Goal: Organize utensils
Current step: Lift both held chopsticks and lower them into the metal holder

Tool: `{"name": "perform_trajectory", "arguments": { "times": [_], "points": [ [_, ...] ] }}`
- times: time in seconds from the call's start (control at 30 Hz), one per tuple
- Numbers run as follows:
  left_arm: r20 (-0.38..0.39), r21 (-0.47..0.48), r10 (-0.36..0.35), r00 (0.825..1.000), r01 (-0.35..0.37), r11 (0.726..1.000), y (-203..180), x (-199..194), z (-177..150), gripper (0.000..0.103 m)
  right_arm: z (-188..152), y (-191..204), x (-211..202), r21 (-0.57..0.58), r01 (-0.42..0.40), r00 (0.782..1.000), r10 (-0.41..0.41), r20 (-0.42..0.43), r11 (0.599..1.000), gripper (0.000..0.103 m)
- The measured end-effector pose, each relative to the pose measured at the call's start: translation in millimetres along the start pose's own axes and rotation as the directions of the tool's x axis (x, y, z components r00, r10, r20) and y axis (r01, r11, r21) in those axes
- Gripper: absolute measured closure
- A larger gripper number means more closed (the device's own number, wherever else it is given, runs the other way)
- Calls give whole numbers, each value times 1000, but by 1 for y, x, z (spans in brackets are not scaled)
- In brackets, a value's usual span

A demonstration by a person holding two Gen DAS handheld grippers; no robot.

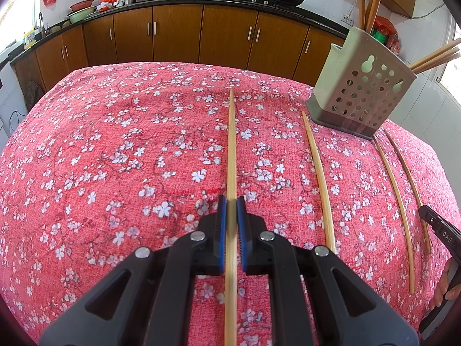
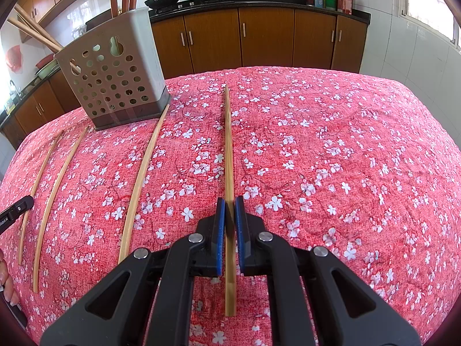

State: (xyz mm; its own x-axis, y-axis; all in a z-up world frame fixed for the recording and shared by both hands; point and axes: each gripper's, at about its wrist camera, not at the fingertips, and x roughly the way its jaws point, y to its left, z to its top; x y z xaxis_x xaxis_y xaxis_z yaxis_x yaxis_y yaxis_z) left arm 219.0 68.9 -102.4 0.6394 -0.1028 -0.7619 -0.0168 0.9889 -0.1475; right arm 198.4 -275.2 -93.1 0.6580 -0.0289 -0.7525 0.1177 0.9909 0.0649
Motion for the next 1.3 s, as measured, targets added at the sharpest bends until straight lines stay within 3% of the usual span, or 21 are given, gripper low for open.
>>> {"name": "perform_trajectory", "arguments": {
  "times": [0.23, 0.4, 0.63, 0.73, 0.87, 1.03, 1.3],
  "points": [
    [0, 0, -1, 1000, 1, 1000, 0, 0, 0, 92, 0, 0, 0, 1, 0, 1000, 0, 0, 1000, 94],
    [-6, 63, 38, 999, -38, 997, -10, -5, -7, 92, -3, 0, -4, -6, -7, 1000, 7, -1, 1000, 94],
    [-10, 80, 35, 999, -34, 996, -13, -17, -20, 94, -9, -9, -11, 35, -50, 999, 50, 5, 998, 95],
    [-18, 94, 33, 999, -31, 995, -14, -23, -16, 94, -6, -10, -27, 40, -57, 997, 55, 60, 998, 95],
    [61, 112, 21, 998, -28, 993, -17, -53, -1, 94, 10, -11, -59, 35, -56, 985, 49, 168, 998, 95],
    [191, 116, -7, 982, -16, 993, -23, -101, 28, 94, 30, -13, -98, 30, -63, 954, 52, 296, 998, 95],
    [297, 113, -74, 952, 42, 993, -29, -146, 68, 95, 55, -10, -132, 18, -102, 912, 86, 402, 995, 95]
  ]
}}
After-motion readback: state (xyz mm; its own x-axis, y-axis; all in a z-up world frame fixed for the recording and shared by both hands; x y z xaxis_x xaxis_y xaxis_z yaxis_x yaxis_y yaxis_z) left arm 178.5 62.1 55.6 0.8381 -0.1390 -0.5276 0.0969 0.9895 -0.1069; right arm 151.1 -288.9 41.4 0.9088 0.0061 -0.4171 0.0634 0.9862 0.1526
